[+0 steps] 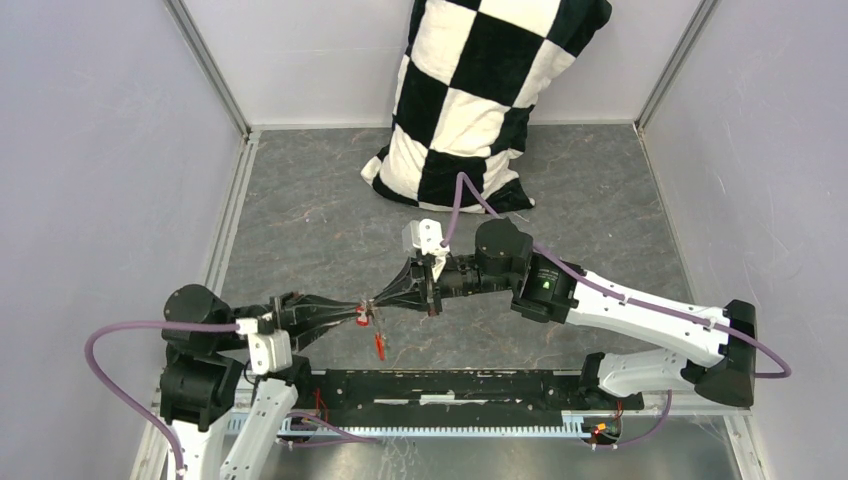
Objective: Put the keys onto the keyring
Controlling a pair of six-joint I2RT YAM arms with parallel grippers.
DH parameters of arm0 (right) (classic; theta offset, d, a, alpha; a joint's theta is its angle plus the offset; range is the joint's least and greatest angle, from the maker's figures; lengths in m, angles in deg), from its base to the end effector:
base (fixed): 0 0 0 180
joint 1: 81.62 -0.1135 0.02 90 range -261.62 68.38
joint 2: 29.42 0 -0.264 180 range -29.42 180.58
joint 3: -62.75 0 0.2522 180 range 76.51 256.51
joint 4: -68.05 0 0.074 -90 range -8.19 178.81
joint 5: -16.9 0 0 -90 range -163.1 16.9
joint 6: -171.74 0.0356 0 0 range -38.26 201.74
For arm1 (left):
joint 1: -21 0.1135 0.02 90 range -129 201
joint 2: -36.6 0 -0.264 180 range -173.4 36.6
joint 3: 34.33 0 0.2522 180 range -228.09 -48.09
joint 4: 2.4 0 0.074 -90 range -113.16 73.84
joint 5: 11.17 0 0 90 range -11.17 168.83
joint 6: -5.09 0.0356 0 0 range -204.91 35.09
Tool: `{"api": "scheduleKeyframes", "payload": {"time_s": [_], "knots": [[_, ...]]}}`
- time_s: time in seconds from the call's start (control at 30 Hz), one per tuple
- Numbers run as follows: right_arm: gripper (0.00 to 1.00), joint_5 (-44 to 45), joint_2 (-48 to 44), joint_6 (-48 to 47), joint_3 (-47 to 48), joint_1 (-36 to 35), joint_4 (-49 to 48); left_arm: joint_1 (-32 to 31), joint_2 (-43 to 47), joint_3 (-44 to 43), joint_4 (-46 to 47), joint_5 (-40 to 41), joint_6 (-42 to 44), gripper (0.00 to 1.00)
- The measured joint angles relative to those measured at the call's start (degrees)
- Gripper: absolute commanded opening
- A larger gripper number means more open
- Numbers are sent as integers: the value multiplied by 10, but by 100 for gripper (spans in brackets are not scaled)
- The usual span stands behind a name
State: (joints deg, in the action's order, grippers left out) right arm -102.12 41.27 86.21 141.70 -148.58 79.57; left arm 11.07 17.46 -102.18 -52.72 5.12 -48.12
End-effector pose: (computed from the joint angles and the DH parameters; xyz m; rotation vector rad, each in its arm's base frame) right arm 0.0965 0.2711 0.3929 -1.2758 1.2765 1.3351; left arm 0.0148 -0.0373 0.3872 1.3930 0.8223 -0.6579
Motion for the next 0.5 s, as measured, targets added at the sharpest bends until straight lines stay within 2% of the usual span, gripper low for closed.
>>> {"api": "scheduleKeyframes", "payload": {"time_s": [0.07, 0.2, 0.3, 0.5], "knots": [[0, 3, -7, 4, -11, 0, -18, 0, -10, -1, 48, 2, -75, 23], [0, 6, -16, 10, -24, 0, -49, 0, -43, -3, 91, -10, -169, 28], [0, 6, -17, 13, -30, 0, -68, 0, -64, -3, 98, -19, -204, 28], [0, 6, -16, 17, -31, 0, -85, 0, -71, 1, 103, -30, -220, 27]]}}
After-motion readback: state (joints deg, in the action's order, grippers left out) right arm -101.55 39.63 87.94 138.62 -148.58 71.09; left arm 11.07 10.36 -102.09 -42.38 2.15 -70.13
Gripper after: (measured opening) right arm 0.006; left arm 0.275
